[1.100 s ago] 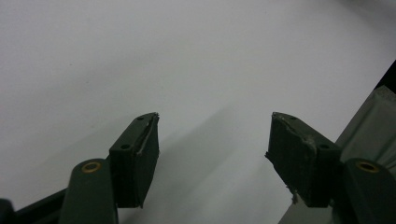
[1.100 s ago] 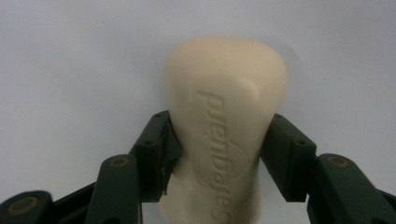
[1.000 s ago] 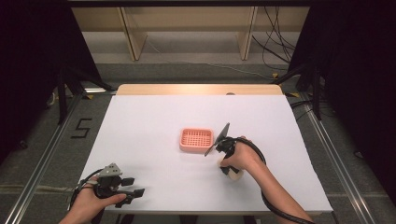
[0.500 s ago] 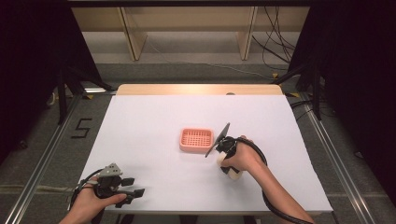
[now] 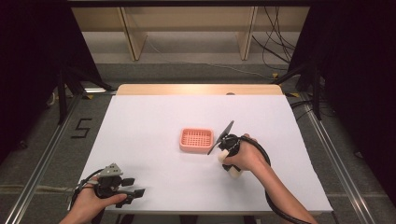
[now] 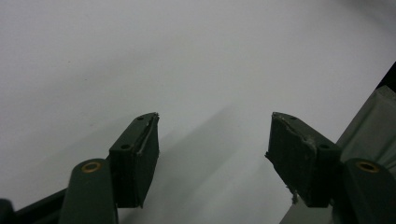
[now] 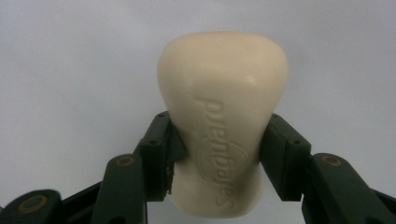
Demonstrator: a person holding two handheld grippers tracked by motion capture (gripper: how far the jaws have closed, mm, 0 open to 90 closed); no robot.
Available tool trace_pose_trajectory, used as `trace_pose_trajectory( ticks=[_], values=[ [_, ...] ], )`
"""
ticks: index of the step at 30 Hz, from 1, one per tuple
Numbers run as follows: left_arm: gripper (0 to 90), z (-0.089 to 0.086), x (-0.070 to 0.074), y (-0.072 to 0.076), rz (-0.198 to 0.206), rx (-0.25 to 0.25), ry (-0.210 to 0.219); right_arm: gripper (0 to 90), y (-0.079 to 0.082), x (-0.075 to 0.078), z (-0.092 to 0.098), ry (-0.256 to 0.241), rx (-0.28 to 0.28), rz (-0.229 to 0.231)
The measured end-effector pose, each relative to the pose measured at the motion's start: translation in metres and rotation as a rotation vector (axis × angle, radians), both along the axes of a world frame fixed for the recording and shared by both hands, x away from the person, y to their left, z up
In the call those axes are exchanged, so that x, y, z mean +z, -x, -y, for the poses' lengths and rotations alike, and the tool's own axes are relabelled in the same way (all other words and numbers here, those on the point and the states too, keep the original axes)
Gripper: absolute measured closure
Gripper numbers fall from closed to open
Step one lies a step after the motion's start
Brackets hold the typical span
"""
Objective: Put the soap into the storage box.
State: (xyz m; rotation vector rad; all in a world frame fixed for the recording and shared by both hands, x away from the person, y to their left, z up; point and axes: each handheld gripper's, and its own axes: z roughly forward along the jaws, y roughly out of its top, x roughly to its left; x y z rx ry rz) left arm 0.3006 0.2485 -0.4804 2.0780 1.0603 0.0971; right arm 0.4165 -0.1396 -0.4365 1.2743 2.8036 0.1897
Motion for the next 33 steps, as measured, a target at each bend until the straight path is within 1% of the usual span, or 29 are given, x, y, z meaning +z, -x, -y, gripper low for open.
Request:
trace_pose_trajectory(
  ticks=[1,2,3,4,5,7,9,10,12,13,14,15,16,18,20,22,23,24,26,28,29,30,32,33],
  values=[
    [33.3,0.000,0.000,0.000,0.000,0.000,0.000,50.6,0.000,0.001,-0.001,-0.001,-0.014,-0.002],
    [33.3,0.000,0.000,0.000,0.000,0.000,0.000,50.6,0.000,0.001,-0.001,-0.001,-0.014,-0.002],
    [33.3,0.000,0.000,0.000,0.000,0.000,0.000,50.6,0.000,0.002,0.000,-0.001,-0.007,-0.004],
    [33.2,0.000,0.000,0.000,0.000,0.000,0.000,50.6,-0.001,0.003,0.001,-0.002,0.008,0.011],
    [33.3,0.000,0.000,0.000,0.000,0.001,0.004,50.6,-0.002,0.002,0.001,-0.008,0.009,0.021],
    [33.2,0.000,0.000,0.000,0.001,0.002,0.004,50.6,-0.002,0.004,0.001,-0.013,0.004,0.025],
    [33.3,0.001,0.000,0.001,0.001,0.014,0.015,50.6,-0.002,0.004,0.001,-0.014,0.011,0.027],
    [33.3,0.001,0.000,0.001,0.001,0.014,0.014,50.6,-0.001,0.005,0.000,-0.019,-0.006,0.024],
    [33.3,0.001,0.000,0.001,0.001,0.012,0.013,50.6,-0.002,0.006,0.000,-0.022,-0.011,0.024],
    [33.2,0.001,0.000,0.001,0.001,0.012,0.013,50.6,-0.002,0.005,0.001,-0.032,0.002,0.044],
    [33.3,0.001,0.000,0.001,0.002,0.013,0.014,50.6,-0.002,0.006,0.001,-0.033,0.003,0.051],
    [33.3,0.000,0.000,0.000,0.004,0.012,-0.001,50.6,-0.002,0.006,0.000,-0.040,-0.006,0.045],
    [33.3,0.000,0.000,0.000,0.004,0.012,-0.006,50.6,-0.002,0.006,0.000,-0.040,-0.006,0.049],
    [33.3,-0.001,0.000,0.000,0.005,0.011,-0.006,50.6,-0.002,0.007,0.000,-0.041,-0.013,0.050],
    [33.3,0.000,0.000,0.000,0.004,0.011,-0.006,50.6,-0.002,0.008,0.001,-0.056,-0.016,0.066],
    [33.3,0.000,0.000,0.000,0.004,0.011,-0.007,50.6,-0.002,0.008,0.001,-0.059,-0.018,0.068],
    [33.3,0.000,0.000,0.000,0.004,0.011,-0.006,50.6,-0.002,0.009,0.000,-0.066,-0.031,0.070],
    [33.3,-0.001,0.000,0.000,0.004,0.010,-0.007,50.6,-0.003,0.009,0.001,-0.072,-0.016,0.084],
    [33.3,-0.001,0.000,0.000,0.005,0.011,-0.006,50.6,-0.003,0.009,0.001,-0.071,-0.020,0.089],
    [33.3,0.000,0.001,0.000,0.005,0.013,0.003,50.6,-0.003,0.011,0.000,-0.075,-0.036,0.090],
    [33.3,0.000,0.001,0.000,0.006,0.014,0.005,50.6,-0.003,0.011,0.000,-0.078,-0.032,0.100],
    [33.3,0.000,0.001,0.000,0.006,0.012,0.005,50.6,-0.005,0.012,0.001,-0.077,-0.011,0.102],
    [33.3,0.000,0.001,0.000,0.006,0.012,0.006,50.6,-0.005,0.013,0.000,-0.076,-0.019,0.103],
    [33.3,0.000,0.001,0.000,0.006,0.012,0.005,50.6,-0.005,0.013,-0.001,-0.077,-0.015,0.123]
  ],
)
